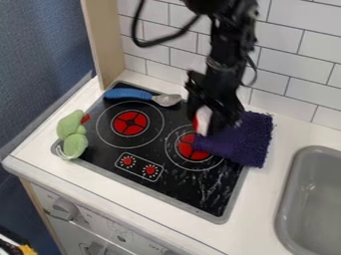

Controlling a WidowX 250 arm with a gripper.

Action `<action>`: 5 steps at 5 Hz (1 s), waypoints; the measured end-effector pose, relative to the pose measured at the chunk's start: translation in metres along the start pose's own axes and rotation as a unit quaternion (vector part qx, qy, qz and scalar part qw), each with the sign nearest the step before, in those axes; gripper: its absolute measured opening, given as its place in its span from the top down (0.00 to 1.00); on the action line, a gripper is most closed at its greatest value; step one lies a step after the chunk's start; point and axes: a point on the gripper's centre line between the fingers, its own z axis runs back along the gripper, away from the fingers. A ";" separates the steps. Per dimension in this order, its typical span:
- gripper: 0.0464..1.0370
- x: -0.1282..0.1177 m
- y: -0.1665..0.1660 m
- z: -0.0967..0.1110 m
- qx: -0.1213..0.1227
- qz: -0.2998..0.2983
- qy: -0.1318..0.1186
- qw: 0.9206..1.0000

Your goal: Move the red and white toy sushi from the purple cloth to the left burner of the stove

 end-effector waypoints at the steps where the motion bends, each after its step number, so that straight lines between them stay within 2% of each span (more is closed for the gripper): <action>1: 0.40 -0.013 0.013 0.020 0.010 -0.008 -0.012 1.000; 2: 0.40 -0.032 0.028 0.039 0.037 0.009 -0.016 0.999; 3: 0.40 -0.053 0.047 0.031 0.046 0.027 0.002 0.999; 5: 0.40 -0.088 0.098 -0.005 0.025 0.034 0.036 0.998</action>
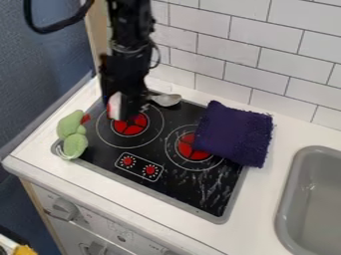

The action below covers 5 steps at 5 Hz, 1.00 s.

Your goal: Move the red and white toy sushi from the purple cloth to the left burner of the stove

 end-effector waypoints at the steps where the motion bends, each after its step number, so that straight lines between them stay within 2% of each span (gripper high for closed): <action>1: 0.40 -0.009 0.016 -0.021 -0.009 0.003 0.010 1.000; 3: 0.40 -0.008 0.027 -0.049 -0.030 -0.008 0.026 0.999; 4: 0.33 -0.006 0.028 -0.052 -0.038 -0.007 0.022 0.999; 5: 0.06 -0.010 0.027 -0.054 -0.052 -0.006 0.013 0.999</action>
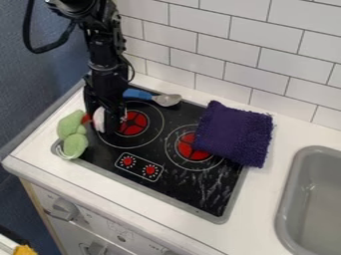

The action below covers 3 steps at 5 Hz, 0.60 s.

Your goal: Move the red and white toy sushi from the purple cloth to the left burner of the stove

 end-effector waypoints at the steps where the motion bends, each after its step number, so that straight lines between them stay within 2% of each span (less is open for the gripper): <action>1: 0.03 -0.011 -0.003 0.012 0.010 0.017 -0.016 1.000; 3: 0.04 -0.012 0.004 0.058 0.055 0.028 -0.057 0.996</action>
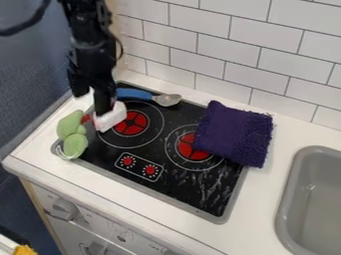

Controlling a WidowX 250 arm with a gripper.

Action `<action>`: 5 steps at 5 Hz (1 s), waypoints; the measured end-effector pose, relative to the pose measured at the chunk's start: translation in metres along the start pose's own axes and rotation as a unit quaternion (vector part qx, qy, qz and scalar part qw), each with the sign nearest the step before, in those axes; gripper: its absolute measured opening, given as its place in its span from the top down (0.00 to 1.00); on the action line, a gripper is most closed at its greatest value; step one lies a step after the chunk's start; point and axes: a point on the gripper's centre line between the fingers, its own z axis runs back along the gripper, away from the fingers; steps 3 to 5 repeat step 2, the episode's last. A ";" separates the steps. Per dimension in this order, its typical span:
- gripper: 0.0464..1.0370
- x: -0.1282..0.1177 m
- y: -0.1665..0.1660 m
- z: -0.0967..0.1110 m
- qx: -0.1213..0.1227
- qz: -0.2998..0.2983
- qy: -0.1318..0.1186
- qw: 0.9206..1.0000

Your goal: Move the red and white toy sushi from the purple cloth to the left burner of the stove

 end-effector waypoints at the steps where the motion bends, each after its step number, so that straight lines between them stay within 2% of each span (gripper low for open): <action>1: 0.04 0.006 0.004 0.014 0.013 -0.022 -0.018 1.000; 5: 0.04 0.006 0.004 0.014 0.013 -0.024 -0.018 0.999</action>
